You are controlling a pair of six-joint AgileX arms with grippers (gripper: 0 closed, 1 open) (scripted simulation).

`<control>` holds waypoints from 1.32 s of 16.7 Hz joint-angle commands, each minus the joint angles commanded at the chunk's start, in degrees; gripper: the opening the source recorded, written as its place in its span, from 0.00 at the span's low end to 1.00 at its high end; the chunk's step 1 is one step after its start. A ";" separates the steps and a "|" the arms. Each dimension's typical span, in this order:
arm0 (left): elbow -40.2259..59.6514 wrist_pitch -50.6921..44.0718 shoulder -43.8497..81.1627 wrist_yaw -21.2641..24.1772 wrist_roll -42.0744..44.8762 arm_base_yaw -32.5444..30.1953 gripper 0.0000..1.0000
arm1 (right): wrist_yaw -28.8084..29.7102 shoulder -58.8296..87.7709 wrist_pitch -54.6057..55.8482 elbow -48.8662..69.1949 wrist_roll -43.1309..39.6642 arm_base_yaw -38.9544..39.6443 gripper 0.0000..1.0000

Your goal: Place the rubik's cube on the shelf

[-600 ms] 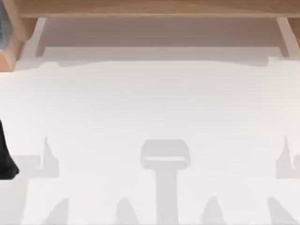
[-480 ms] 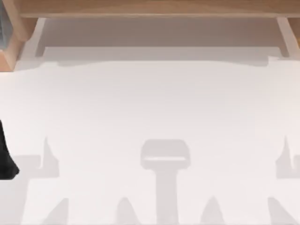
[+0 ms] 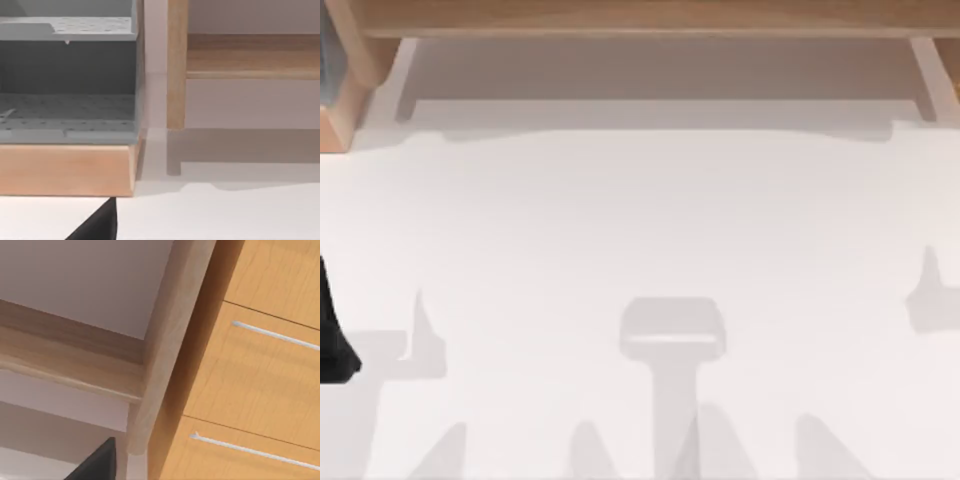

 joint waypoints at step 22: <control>0.00 0.00 0.00 0.00 0.00 0.00 1.00 | -20.26 110.15 55.11 50.05 -72.44 -20.89 1.00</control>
